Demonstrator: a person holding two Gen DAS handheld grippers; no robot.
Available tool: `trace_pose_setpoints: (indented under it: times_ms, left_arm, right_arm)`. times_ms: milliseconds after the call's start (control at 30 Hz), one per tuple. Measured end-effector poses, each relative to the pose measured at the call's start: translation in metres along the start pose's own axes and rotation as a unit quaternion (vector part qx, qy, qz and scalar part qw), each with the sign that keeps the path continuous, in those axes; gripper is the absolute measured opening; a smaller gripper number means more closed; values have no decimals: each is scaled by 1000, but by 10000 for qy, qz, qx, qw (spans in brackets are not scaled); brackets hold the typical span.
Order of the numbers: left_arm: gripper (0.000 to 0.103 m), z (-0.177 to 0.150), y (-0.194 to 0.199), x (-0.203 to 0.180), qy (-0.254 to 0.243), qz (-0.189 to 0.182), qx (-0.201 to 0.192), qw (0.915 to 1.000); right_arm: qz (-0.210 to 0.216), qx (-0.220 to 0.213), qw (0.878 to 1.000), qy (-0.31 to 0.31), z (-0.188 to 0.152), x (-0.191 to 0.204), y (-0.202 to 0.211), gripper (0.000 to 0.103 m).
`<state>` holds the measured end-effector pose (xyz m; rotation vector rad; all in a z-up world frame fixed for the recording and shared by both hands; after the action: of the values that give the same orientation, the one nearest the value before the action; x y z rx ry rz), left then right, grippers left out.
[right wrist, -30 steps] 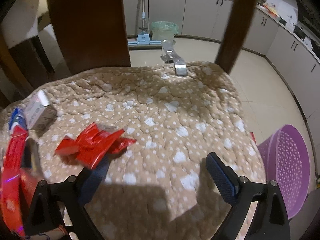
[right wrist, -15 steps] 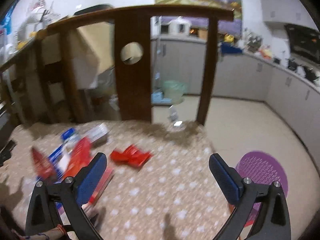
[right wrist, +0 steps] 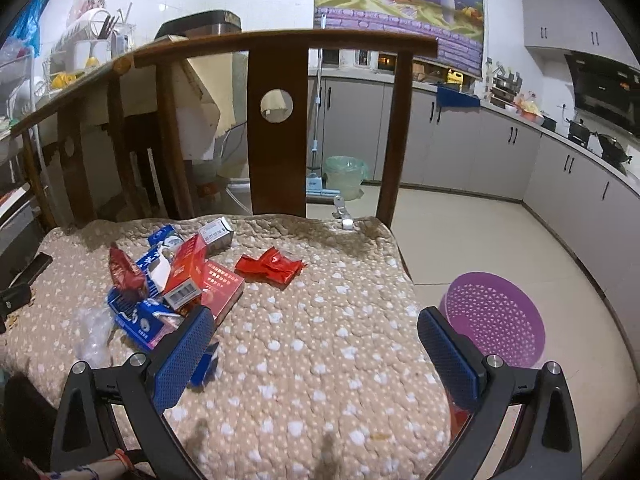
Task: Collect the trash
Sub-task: 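Grasp the clear plastic bag with left gripper while right grasps blue-white toothpaste box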
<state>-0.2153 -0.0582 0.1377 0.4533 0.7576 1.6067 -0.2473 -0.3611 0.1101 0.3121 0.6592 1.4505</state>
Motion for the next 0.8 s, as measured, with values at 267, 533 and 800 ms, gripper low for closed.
trace_pose_setpoints:
  times_ms: [267, 533, 800]
  left_arm:
    - [103, -14, 16, -17, -260, -83, 34, 9996]
    - [103, -20, 28, -21, -418, -168, 5, 9990]
    - [103, -30, 14, -15, -462, -295, 252, 9982]
  right_arm:
    - [-95, -525, 9984, -206, -10, -12, 35, 103]
    - [129, -519, 9986, 20, -10, -2, 42, 103]
    - [372, -245, 9990, 47, -10, 8, 34, 103]
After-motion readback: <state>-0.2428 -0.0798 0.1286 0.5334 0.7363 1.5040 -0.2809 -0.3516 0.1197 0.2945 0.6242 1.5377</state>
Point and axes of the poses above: each gripper's, at about its wrist camera, not at the fingertips, and y roughly against the way its jaws point, x to its left, z to its top, the point moved 1 cm from there along -y, roughly the way its jaws point, and after that the axes turned 14 degrees about y, right-handed, at the moved point
